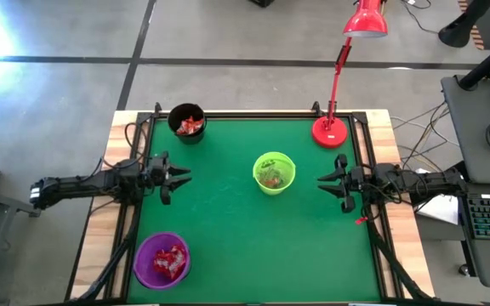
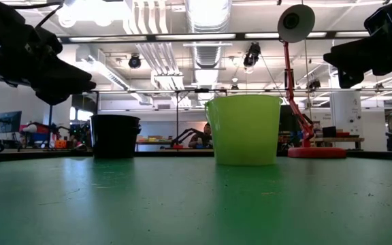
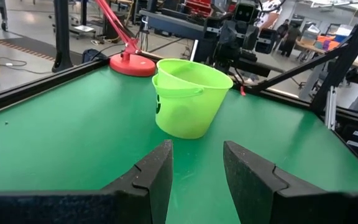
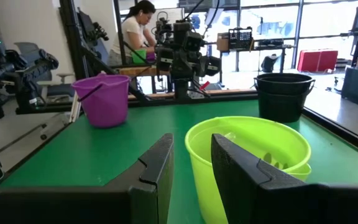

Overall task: Sort candy
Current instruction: Return to Home Position

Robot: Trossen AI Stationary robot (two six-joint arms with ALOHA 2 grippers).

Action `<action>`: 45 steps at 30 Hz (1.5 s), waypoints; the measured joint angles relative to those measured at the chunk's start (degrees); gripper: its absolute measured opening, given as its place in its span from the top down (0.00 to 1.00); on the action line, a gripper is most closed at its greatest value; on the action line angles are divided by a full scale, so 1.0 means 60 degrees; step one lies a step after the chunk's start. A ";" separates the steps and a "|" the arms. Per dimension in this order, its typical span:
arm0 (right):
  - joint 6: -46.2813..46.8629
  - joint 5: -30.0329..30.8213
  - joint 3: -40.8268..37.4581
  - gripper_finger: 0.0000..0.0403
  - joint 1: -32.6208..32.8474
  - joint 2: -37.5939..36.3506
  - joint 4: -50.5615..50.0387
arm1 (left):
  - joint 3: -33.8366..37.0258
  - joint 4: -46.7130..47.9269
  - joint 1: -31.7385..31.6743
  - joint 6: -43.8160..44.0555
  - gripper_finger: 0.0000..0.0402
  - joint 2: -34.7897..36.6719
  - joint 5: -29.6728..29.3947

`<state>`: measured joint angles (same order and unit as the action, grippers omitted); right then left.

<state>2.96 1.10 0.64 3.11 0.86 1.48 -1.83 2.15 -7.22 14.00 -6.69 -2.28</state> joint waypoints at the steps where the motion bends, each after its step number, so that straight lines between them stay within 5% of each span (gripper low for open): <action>1: 0.0000 -0.0007 0.0000 0.75 0.0000 0.0000 0.0000 | 0.0000 0.0000 0.0000 0.0000 0.69 -0.0028 0.0010; 14: 0.0000 -0.0004 0.0000 0.75 0.0001 0.0004 0.0004 | 0.0000 0.0004 0.0098 -0.0058 0.69 0.0772 -0.0015; 26: 0.0000 0.0000 0.0000 0.75 0.0000 0.0005 0.0002 | 0.0032 -0.0113 0.0109 -0.1740 0.69 0.1116 -0.0041; 34: -0.0002 0.0004 0.0000 0.75 0.0000 0.0007 0.0004 | 0.0073 -0.0168 0.0113 -0.4102 0.69 0.1116 0.0229; 45: 0.0000 0.0007 0.0000 0.75 -0.0001 0.0007 0.0004 | 0.0102 -0.0350 0.0109 -0.4175 0.69 0.1116 0.0225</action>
<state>2.96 1.15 0.64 3.10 0.91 1.50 -1.21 0.06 -6.57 -11.05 0.01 -0.93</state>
